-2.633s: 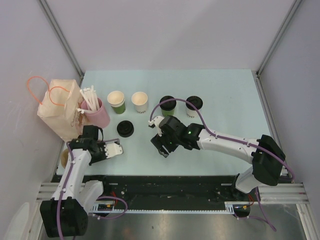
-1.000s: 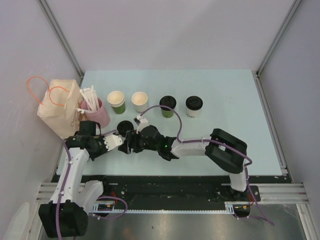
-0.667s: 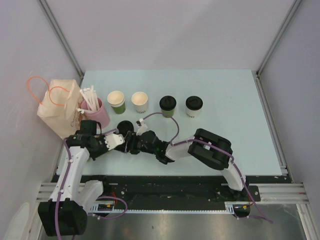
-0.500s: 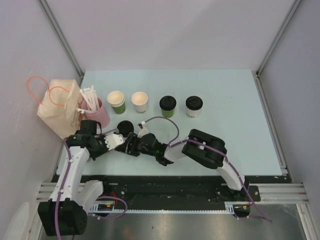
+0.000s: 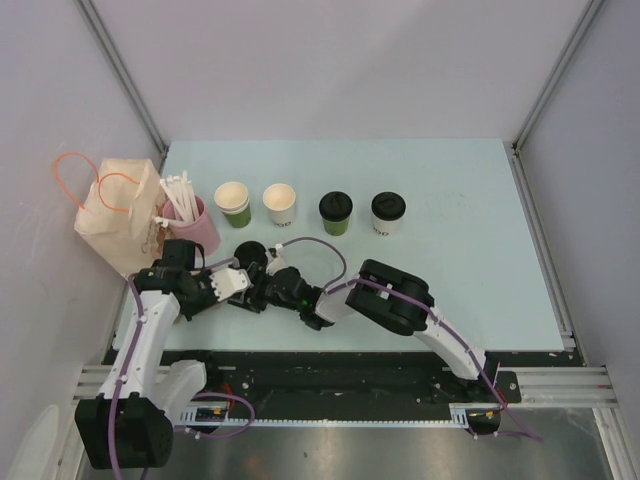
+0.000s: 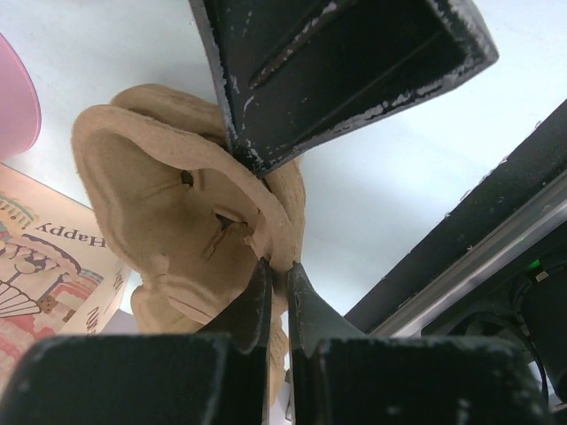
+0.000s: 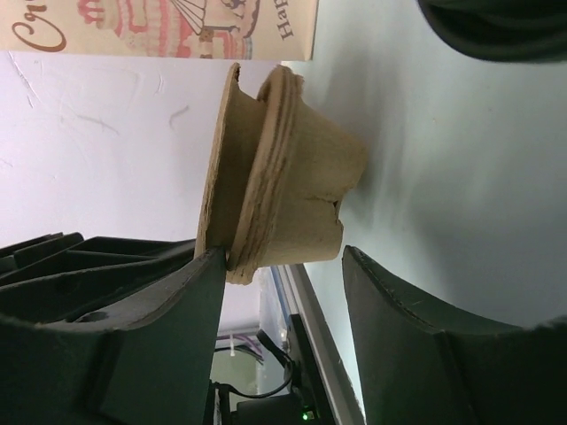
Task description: Pack the takeout coffee
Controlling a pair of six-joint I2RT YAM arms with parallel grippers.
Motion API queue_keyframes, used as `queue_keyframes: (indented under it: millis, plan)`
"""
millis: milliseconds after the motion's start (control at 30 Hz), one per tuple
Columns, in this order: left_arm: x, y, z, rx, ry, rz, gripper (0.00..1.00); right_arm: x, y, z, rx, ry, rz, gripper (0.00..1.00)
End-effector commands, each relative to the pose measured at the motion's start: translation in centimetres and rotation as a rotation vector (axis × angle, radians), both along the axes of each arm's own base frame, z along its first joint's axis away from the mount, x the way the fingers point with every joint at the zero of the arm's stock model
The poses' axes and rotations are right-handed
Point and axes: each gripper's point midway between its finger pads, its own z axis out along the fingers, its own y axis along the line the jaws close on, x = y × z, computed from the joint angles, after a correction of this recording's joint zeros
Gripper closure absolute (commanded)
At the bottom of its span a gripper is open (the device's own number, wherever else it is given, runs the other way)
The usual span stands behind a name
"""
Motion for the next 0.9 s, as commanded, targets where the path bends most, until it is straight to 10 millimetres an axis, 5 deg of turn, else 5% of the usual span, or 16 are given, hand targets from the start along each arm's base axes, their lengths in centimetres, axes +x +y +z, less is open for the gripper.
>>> queue_keyframes:
  millis: [0, 167, 333, 467, 867]
  plan:
    - [0.3, -0.9, 0.8, -0.039, -0.023, -0.038, 0.97, -0.2, 0.9, 0.2, 0.062, 0.062, 0.002, 0.41]
    - [0.1, -1.3, 0.5, -0.049, -0.014, -0.054, 0.93, 0.1, 0.8, -0.2, 0.066, 0.079, -0.015, 0.42]
    - [0.4, -2.3, 0.8, -0.107, -0.022, -0.055, 0.62, 0.1, 0.8, -0.7, 0.069, 0.101, -0.015, 0.50]
    - [0.2, -3.0, 0.4, -0.152, 0.010, -0.028, 0.54, -0.5, 1.0, -1.2, 0.062, 0.102, -0.010, 0.52]
    - [1.8, -3.2, 0.0, -0.180, -0.026, 0.057, 0.50, -1.1, 1.2, -0.7, 0.074, 0.086, 0.004, 0.53]
